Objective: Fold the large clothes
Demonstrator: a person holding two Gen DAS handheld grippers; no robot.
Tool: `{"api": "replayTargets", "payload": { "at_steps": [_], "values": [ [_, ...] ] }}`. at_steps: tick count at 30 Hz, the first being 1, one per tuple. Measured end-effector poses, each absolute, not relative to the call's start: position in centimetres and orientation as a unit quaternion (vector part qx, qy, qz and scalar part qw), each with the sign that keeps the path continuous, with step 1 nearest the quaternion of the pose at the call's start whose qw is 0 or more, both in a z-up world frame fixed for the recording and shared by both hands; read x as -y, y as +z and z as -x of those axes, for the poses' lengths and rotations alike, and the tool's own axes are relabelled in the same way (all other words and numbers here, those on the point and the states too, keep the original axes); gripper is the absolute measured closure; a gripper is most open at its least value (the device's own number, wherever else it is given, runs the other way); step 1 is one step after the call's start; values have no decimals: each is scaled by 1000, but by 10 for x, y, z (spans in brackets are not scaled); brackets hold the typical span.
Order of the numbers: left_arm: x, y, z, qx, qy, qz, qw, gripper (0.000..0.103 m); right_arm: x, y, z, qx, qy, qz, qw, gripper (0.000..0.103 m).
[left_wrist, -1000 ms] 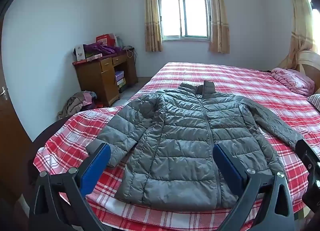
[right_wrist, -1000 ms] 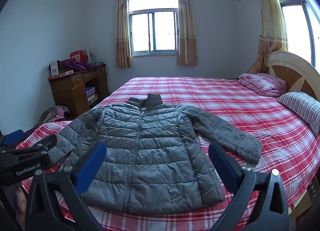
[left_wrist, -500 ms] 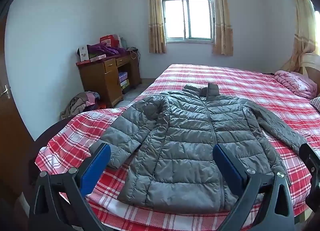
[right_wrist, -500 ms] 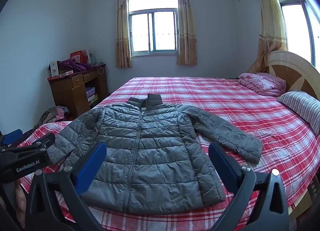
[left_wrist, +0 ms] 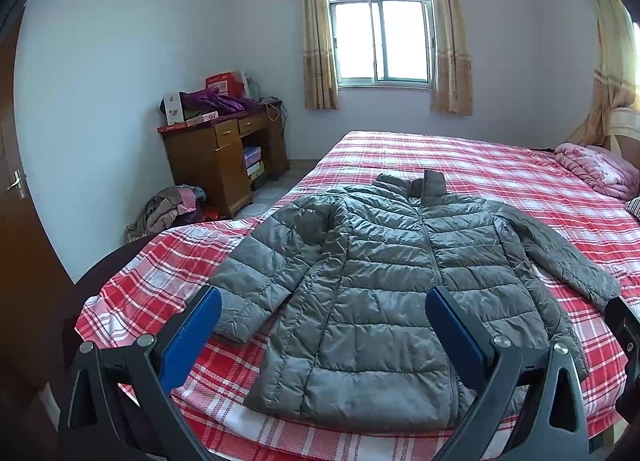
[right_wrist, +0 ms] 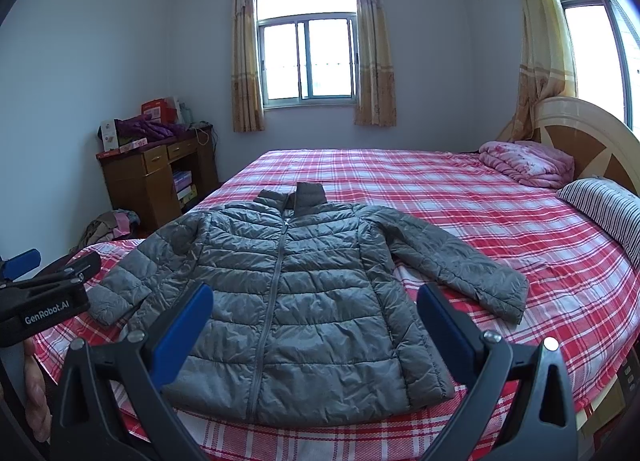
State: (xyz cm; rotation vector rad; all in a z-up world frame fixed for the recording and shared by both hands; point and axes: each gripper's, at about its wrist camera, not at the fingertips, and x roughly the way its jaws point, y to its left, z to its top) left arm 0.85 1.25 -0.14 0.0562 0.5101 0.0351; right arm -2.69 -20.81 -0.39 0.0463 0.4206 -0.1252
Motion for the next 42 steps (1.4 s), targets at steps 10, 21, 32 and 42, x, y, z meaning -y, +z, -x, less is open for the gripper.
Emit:
{"api": "replayTargets", "payload": {
  "at_steps": [10, 21, 32, 42],
  "values": [
    [-15, -1, -8, -252, 22, -26, 967, 1, 208, -5, 25, -211, -61, -25, 975, 0],
    [-14, -1, -8, -253, 21, -26, 967, 1, 209, -13, 26, -215, -58, -26, 975, 0],
    [-12, -2, -9, -254, 21, -26, 967, 1, 209, -13, 25, -215, -59, -26, 974, 0],
    [-11, -3, -9, -252, 20, -27, 967, 1, 208, -12, 26, -215, -58, -27, 974, 0]
  ]
}}
